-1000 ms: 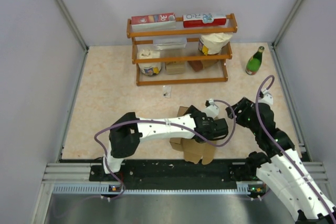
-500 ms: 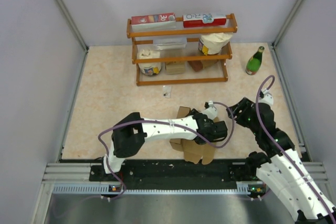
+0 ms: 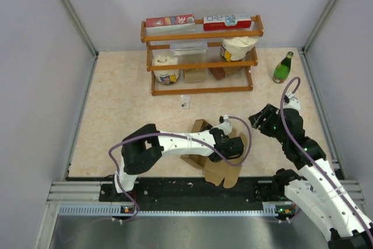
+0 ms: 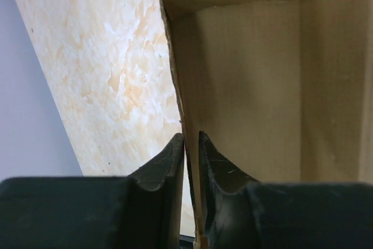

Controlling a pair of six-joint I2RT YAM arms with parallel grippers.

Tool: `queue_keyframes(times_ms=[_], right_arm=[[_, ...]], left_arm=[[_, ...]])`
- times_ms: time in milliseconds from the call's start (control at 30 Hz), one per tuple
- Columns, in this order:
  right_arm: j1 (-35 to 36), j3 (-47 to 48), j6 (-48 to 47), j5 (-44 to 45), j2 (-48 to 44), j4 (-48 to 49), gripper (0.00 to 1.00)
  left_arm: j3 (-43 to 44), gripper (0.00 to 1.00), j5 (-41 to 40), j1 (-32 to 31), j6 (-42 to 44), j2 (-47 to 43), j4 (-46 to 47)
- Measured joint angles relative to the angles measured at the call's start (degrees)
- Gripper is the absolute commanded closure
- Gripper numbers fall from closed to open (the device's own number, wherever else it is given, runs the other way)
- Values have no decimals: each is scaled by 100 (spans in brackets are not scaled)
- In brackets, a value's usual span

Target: Fold the paper box

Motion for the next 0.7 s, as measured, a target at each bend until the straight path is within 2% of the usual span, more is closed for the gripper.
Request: queue_keyframes(times_ms=[233,400,700], right_arm=[[-4,662,-514,-702,844,341,43],[-4,1145,-990,-1290,1512,459,42],[-2,2861,-1801,-2435,3567,623,41]], left_arm=[[-688,84,190,208,63,-254,433],[-1327,84,448,358,149,-680,1073],[-2487,84,966,586,444,-1880,2232]])
